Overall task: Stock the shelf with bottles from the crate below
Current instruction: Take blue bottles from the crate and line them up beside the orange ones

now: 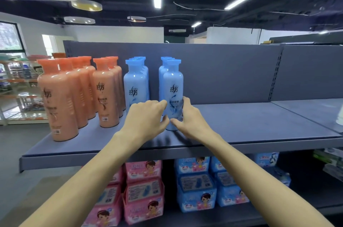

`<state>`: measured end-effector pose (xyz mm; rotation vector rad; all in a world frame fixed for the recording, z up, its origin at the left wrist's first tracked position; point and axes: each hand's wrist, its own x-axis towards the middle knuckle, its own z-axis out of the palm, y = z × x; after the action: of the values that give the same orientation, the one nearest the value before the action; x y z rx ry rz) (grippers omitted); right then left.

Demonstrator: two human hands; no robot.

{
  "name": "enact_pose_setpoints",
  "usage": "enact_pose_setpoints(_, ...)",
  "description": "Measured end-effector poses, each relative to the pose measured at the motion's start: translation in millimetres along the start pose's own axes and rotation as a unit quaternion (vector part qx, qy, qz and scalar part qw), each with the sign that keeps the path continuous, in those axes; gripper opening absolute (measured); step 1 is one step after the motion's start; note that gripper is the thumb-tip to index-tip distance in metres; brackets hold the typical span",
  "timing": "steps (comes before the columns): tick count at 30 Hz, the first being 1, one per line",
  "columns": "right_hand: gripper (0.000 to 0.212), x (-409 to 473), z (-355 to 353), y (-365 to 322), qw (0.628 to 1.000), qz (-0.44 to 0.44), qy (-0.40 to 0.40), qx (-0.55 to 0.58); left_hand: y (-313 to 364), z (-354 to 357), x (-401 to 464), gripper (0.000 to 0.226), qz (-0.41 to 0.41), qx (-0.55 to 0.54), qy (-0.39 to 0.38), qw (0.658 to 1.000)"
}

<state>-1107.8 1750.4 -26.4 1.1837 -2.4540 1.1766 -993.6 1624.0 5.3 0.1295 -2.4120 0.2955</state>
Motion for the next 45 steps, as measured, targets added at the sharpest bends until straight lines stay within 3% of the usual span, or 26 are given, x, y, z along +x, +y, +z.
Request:
enact_pose_setpoints(18,0.054,22,8,-6,0.998,0.052,-0.026,0.015,-6,11,-4,0.020,-0.020,0.021,-0.014,0.999)
enact_pose_setpoints(23,0.062,15,3,-4,0.997,0.067,-0.022,-0.013,-3,13,-5,0.022,-0.007,0.011,-0.015,1.000)
enact_pose_setpoints(30,0.057,-1,-16,-5,0.998,0.015,-0.012,-0.065,1,14,-6,0.024,0.001,0.013,-0.026,1.000)
enact_pose_setpoints(37,0.069,-11,-26,-3,0.995,-0.009,0.024,-0.094,21,15,3,0.023,0.013,0.007,-0.020,1.000)
enact_pose_setpoints(45,0.053,-33,-38,6,0.978,-0.042,0.006,-0.204,31,15,-5,0.021,0.030,0.010,-0.022,0.999)
